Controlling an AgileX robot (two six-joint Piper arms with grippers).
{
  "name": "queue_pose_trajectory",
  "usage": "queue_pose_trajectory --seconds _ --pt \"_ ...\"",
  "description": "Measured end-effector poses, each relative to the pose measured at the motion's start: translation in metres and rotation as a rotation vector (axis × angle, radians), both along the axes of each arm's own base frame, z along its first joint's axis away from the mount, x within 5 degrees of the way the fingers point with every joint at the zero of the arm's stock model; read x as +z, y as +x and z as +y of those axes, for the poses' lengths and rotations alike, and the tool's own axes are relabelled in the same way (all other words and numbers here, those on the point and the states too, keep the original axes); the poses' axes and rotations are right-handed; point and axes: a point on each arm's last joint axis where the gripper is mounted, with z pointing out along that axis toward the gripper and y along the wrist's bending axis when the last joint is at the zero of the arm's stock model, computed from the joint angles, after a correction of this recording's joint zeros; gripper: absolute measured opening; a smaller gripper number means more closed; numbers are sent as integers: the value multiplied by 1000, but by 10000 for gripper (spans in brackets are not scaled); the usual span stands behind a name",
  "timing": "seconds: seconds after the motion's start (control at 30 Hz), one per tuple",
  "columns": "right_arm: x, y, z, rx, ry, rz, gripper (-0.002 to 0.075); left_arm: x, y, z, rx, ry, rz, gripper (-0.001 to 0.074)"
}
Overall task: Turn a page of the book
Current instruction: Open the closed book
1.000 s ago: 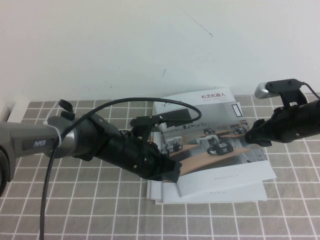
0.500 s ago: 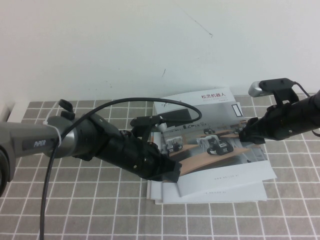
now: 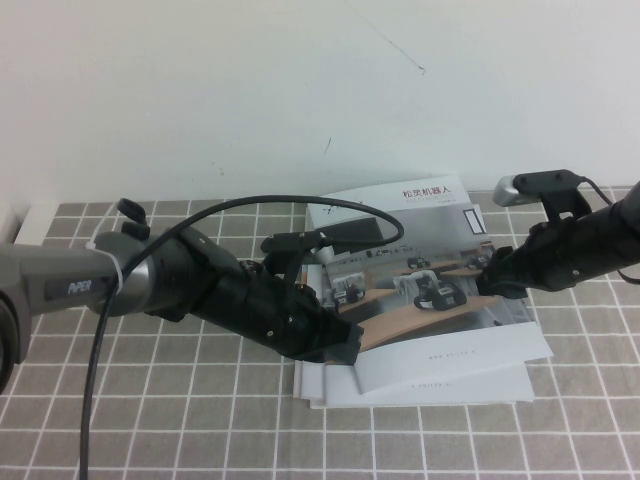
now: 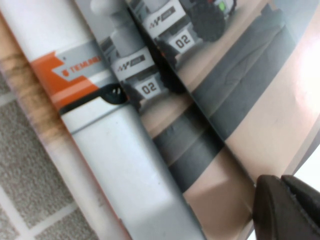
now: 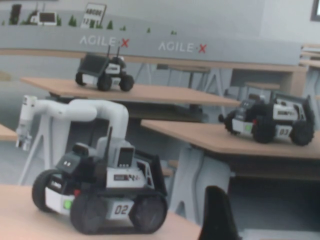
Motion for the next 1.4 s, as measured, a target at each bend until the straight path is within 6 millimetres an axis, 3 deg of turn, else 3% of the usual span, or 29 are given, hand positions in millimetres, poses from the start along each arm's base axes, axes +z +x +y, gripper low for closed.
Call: queue_pose_trajectory --seconds 0.47,0.57,0.77,0.97,1.23,1.4 --pt "-1 0 0 3 2 6 430 0 0 0 0 0 0 -4" --pt "6 -1 0 6 7 -7 430 0 0 0 0 0 0 -4" --pt "40 -6 4 48 50 -71 430 0 0 0 -1 0 -1 -4" --pt "62 -12 15 119 184 -116 431 0 0 0 -4 1 0 -4" --pt "87 -21 38 271 534 -170 431 0 0 0 -7 1 1 -4" --pt "95 -25 44 316 633 -175 431 0 -1 0 -9 0 2 -4"
